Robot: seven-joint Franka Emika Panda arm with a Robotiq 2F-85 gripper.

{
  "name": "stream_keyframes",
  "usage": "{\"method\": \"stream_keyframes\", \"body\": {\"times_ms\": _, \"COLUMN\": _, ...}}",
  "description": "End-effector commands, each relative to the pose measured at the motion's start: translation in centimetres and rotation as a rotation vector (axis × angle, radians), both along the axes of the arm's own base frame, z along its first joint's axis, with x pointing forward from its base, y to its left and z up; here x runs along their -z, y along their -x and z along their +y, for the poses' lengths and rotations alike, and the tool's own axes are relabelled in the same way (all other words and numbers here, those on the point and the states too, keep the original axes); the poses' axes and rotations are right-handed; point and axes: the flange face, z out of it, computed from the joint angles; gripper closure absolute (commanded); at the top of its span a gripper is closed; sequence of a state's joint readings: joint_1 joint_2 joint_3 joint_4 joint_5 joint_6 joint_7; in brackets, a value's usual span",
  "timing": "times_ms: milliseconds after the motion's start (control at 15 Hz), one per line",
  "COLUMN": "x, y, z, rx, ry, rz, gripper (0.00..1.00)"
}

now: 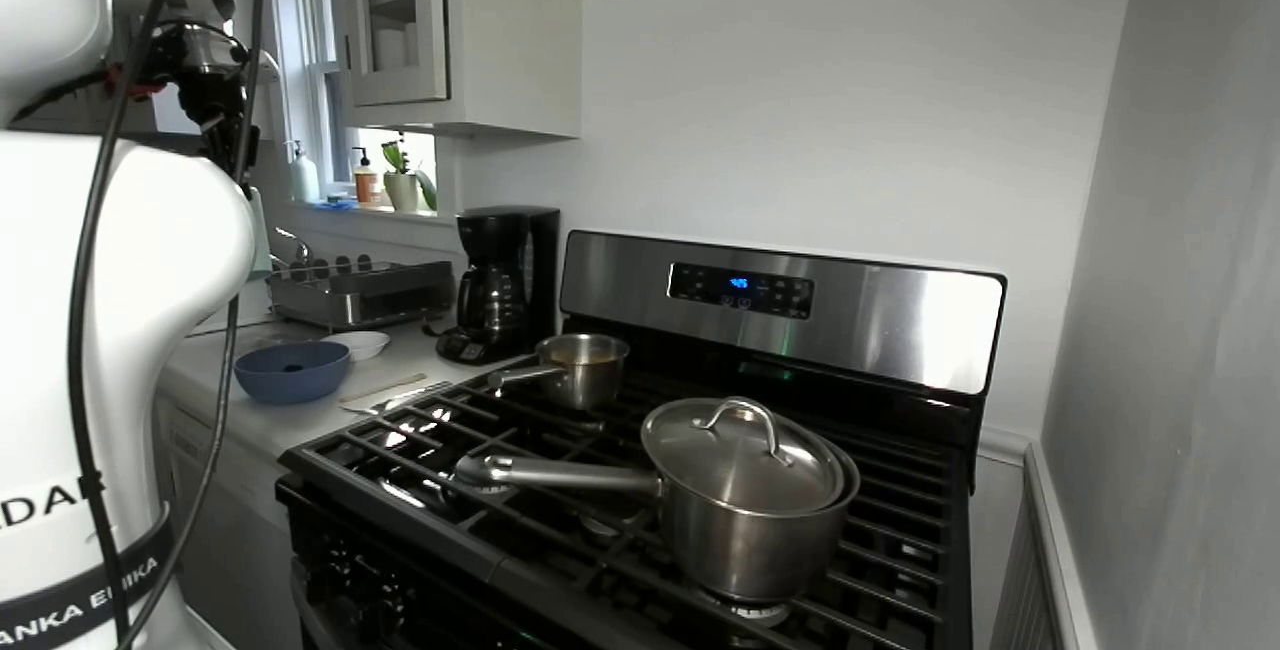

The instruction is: Pour the liquid from the grey cup into the small pot on the left back of the stove

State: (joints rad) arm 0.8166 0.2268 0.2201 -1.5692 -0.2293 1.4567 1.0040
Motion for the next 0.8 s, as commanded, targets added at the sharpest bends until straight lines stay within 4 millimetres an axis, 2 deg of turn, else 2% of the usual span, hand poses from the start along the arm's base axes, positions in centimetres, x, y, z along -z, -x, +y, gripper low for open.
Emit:
{"method": "stream_keyframes", "body": {"times_ms": 0, "x": -4.1, "y": 0.1, "z": -4.4, "rx": 0.042, "ry": -0.064, "rz": -0.04, "gripper": 0.99}}
{"method": "stream_keyframes", "body": {"times_ms": 133, "x": -6.3, "y": 0.1, "z": -7.9, "rx": 0.072, "ry": -0.098, "rz": -0.061, "gripper": 0.99}}
{"method": "stream_keyframes", "body": {"times_ms": 333, "x": -8.0, "y": 0.1, "z": -13.7, "rx": 0.135, "ry": -0.088, "rz": -0.108, "gripper": 0.99}}
{"method": "stream_keyframes", "body": {"times_ms": 467, "x": -8.5, "y": 0.0, "z": -17.9, "rx": 0.147, "ry": -0.097, "rz": -0.132, "gripper": 0.99}}
{"method": "stream_keyframes", "body": {"times_ms": 733, "x": -7.6, "y": -1.4, "z": -26.1, "rx": 0.187, "ry": -0.124, "rz": -0.173, "gripper": 0.99}}
